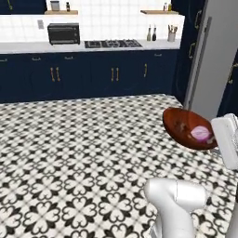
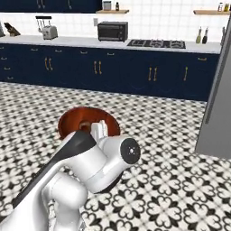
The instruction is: Pick the chicken drumstick and onion from their plates and place them in the bowl. Then put the bowl in the fridge.
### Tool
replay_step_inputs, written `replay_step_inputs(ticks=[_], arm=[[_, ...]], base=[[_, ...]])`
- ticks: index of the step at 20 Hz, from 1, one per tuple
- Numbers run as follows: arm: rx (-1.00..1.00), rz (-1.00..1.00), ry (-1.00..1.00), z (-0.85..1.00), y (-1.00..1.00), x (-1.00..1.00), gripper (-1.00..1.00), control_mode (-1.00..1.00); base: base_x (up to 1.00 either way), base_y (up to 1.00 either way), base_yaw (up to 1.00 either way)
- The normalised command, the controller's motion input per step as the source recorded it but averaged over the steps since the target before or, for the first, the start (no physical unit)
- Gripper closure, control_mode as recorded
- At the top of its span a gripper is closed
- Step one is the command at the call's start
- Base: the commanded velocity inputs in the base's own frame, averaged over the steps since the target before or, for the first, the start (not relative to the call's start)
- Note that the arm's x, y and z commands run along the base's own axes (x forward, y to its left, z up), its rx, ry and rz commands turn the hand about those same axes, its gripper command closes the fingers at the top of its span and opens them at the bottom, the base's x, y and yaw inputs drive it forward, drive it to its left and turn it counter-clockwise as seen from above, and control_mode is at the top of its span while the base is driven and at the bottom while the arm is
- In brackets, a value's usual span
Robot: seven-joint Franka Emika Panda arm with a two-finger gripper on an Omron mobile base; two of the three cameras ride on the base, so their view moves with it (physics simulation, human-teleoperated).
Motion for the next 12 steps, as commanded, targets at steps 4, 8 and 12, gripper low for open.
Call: replay_step_inputs(ticks=[4, 8, 12], arm=[[0.0, 0.0, 0.0, 0.0, 0.0, 0.0, 1.0, 1.0], [0.0, 0.0, 0.0, 0.0, 0.0, 0.0, 1.0, 1.0], [0.0, 0.0, 0.0, 0.0, 0.0, 0.0, 1.0, 1.0]], base=[[1.0, 0.44, 0.0], [1.0, 0.82, -0.12], [1.0, 0.99, -0.28]])
